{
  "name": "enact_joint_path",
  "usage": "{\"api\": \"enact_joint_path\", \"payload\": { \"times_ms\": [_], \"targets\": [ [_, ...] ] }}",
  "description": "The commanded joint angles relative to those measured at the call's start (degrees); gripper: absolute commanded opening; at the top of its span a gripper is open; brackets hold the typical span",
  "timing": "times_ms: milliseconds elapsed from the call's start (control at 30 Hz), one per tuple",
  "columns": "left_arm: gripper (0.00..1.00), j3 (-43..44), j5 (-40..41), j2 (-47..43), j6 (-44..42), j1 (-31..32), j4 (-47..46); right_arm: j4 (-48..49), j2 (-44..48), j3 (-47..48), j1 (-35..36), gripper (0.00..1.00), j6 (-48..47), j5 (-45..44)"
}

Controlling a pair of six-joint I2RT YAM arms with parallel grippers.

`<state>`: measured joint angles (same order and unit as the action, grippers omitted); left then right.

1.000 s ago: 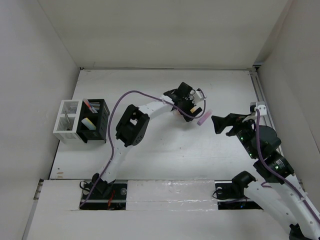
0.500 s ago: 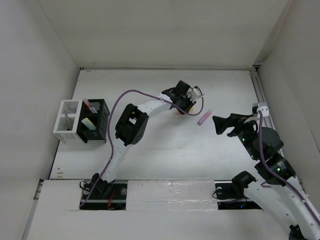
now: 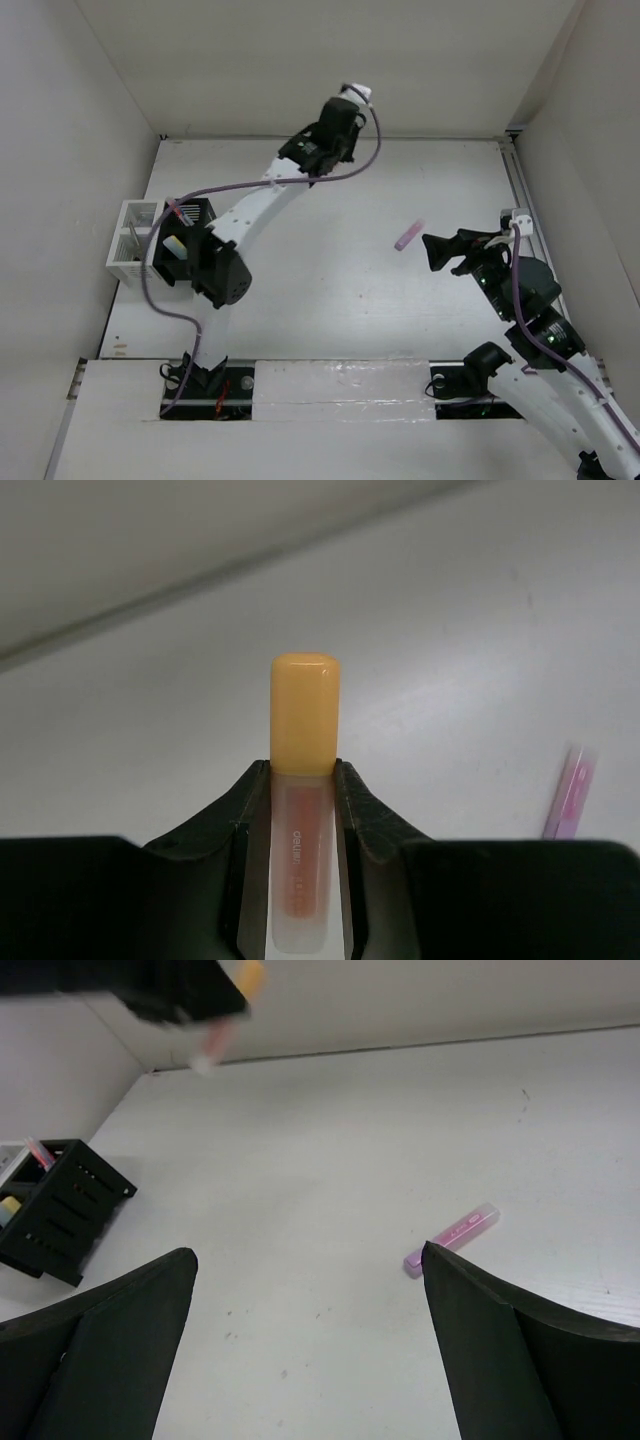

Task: Sort the stationery into containers
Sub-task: Pick up the pen from the center of the board, then place the pen in the storage box.

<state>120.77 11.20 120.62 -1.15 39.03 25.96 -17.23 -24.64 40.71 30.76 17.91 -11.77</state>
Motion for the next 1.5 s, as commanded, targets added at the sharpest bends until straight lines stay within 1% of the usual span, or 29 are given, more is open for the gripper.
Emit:
{"api": "enact_joint_path", "payload": {
  "times_ms": [0,33,67,100,133,167,233,267,300,333,367,400,467,500,533,600,667,767,933,1000,1167,1200,1367,1467],
  "targets": [
    [0.00,3.2,15.8,-13.7,10.4,-2.1,3.2,5.2,-1.0,-1.9,-0.1,1.00,0.8,1.7],
    [0.00,1.9,17.0,-17.5,11.8,-4.1,4.0,5.7,-2.0,-1.9,-0.1,1.00,0.8,1.8],
    [0.00,-1.8,20.1,-19.5,15.5,-5.3,5.1,6.8,-2.5,-2.6,-0.1,1.00,0.8,1.8],
    [0.00,-3.9,21.6,-21.5,17.4,-6.5,5.8,7.3,-3.2,-2.6,-0.1,1.00,0.3,2.4],
    [0.00,-6.2,22.7,-26.0,19.1,-9.3,6.3,7.3,-5.2,-2.6,-0.1,1.00,0.3,2.4],
    [0.00,-10.9,24.8,-28.2,21.0,-10.7,7.3,7.3,-6.5,-2.6,-0.1,1.00,-0.2,2.4],
    [0.00,-15.5,26.1,-32.5,26.4,-14.0,8.3,7.3,-9.4,-1.2,-0.1,1.00,-0.2,2.4],
    [0.00,-17.7,26.2,-36.6,27.9,-18.0,9.1,7.3,-12.2,-1.2,-0.1,1.00,-0.9,2.4],
    [0.00,-22.6,25.4,-38.8,29.3,-20.5,9.8,7.8,-13.6,-0.1,-0.1,1.00,-1.6,1.8],
    [0.00,-25.3,24.1,-40.8,30.3,-23.0,9.8,7.8,-15.0,1.5,-0.1,1.00,-1.6,0.4],
    [0.00,-28.1,22.7,-45.0,31.0,-27.8,8.9,7.8,-17.9,2.3,-0.1,1.00,-2.3,-0.3],
    [0.00,-34.0,20.8,-46.9,31.6,-30.0,8.2,7.1,-19.4,3.3,-0.1,1.00,-3.2,-1.1],
    [0.00,-39.1,18.7,-49.7,32.1,-33.6,7.7,6.2,-22.4,5.8,-0.1,1.00,-4.0,-1.7],
    [0.00,-41.0,18.0,-51.1,32.1,-36.3,7.2,5.7,-24.6,5.8,-0.1,1.00,-4.0,-1.7],
    [0.00,-44.3,17.2,-51.1,33.0,-37.1,7.2,5.7,-25.4,6.4,-0.1,1.00,-4.0,-1.7],
    [0.00,-46.5,18.6,-51.6,35.1,-37.1,8.7,6.2,-26.5,5.7,0.4,1.00,-4.0,-0.7],
    [0.00,-49.8,21.9,-52.1,36.7,-37.1,9.2,7.6,-26.5,4.8,0.4,1.00,-4.6,1.0],
    [0.00,-54.1,25.9,-52.9,38.1,-37.1,6.9,8.2,-25.7,4.3,0.4,1.00,-5.2,1.8],
    [0.00,-57.1,31.1,-53.4,43.0,-37.1,5.8,8.8,-22.2,2.9,0.4,1.00,-5.3,4.1],
    [0.00,-58.4,33.0,-53.4,43.7,-37.1,6.3,9.3,-21.6,2.4,0.4,1.00,-5.3,4.7],
    [0.00,-59.7,36.5,-56.1,42.4,-37.1,4.1,9.3,-20.4,1.8,0.4,1.00,-5.8,6.5],
    [0.00,-60.5,38.1,-56.1,41.7,-37.1,3.0,9.3,-20.4,1.8,0.4,1.00,-5.8,7.2],
    [0.00,-61.1,40.4,-54.9,39.9,-37.1,0.0,9.3,-18.7,1.3,1.0,1.00,-5.8,7.7],
    [0.00,-62.7,40.4,-54.3,39.1,-37.1,-2.5,9.3,-18.1,1.3,1.0,1.00,-5.8,7.7]
  ]
}}
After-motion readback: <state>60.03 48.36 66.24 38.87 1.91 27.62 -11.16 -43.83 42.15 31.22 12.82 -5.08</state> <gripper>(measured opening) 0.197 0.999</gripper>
